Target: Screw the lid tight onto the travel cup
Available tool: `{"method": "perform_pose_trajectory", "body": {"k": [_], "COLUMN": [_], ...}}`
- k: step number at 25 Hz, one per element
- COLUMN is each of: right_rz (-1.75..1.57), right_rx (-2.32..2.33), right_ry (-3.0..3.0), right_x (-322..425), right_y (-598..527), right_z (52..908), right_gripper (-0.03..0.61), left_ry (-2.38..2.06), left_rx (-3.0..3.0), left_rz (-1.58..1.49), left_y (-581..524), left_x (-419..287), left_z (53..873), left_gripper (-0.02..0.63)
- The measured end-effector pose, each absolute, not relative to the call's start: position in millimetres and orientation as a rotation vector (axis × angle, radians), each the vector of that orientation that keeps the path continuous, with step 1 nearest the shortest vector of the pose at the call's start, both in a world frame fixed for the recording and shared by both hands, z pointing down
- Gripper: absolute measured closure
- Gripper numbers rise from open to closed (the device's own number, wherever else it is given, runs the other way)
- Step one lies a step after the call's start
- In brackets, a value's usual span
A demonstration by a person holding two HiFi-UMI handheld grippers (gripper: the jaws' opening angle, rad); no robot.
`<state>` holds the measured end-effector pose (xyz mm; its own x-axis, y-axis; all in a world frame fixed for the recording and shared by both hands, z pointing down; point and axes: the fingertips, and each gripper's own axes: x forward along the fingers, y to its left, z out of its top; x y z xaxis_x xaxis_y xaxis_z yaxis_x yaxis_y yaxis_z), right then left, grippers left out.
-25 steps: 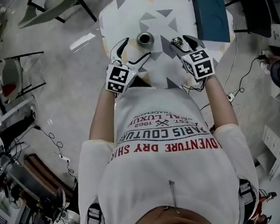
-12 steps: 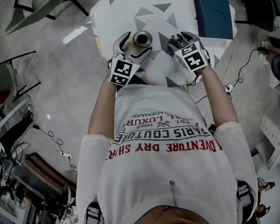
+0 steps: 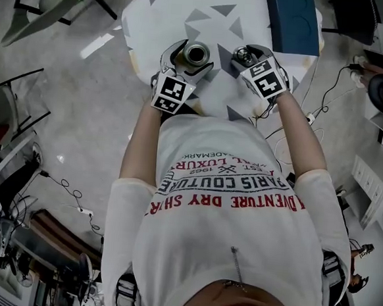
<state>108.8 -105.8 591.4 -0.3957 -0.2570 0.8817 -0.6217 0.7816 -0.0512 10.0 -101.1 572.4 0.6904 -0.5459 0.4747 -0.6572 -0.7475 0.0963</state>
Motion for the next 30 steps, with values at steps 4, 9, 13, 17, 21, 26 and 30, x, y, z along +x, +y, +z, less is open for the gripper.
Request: {"method": "perform_pose_trajectory", "body": {"k": [4, 9, 13, 17, 21, 26, 30], "right_rz": [0.425, 0.332, 0.242, 0.168, 0.138, 0.066, 0.019], "right_rx": [0.617, 0.533, 0.405, 0.281, 0.168, 0.006, -0.070], "right_ry": [-2.039, -2.109, -2.195, -2.248, -2.268, -2.246, -2.209], "right_x": [101.3, 83.9, 56.6, 27.9, 2.9, -18.6, -27.7], "right_y": [-108.2, -117.7, -115.7, -110.1, -103.6, -90.1, -83.1], "right_z": [567.1, 530.1, 498.3, 474.2, 460.2, 463.6, 473.3], "right_gripper": [0.327, 0.327, 0.327, 0.327, 0.327, 0.327, 0.327], "left_ry": [-0.954, -0.946, -0.895, -0.839, -0.821, -0.823, -0.821], "left_rx": [2.655, 2.667, 2.693, 2.712, 2.715, 2.719, 2.719], "left_rz": [0.616, 0.620, 0.641, 0.663, 0.668, 0.660, 0.666], "left_y": [-103.5, -102.8, -102.1, -101.1, -101.1, -101.5, -100.3], "left_x": [12.1, 12.8, 14.2, 14.0, 15.7, 16.7, 15.7], "left_z": [576.6, 576.5, 577.3, 578.3, 576.9, 577.0, 577.3], "left_gripper": [0.213, 0.219, 0.221, 0.222, 0.222, 0.221, 0.222]}}
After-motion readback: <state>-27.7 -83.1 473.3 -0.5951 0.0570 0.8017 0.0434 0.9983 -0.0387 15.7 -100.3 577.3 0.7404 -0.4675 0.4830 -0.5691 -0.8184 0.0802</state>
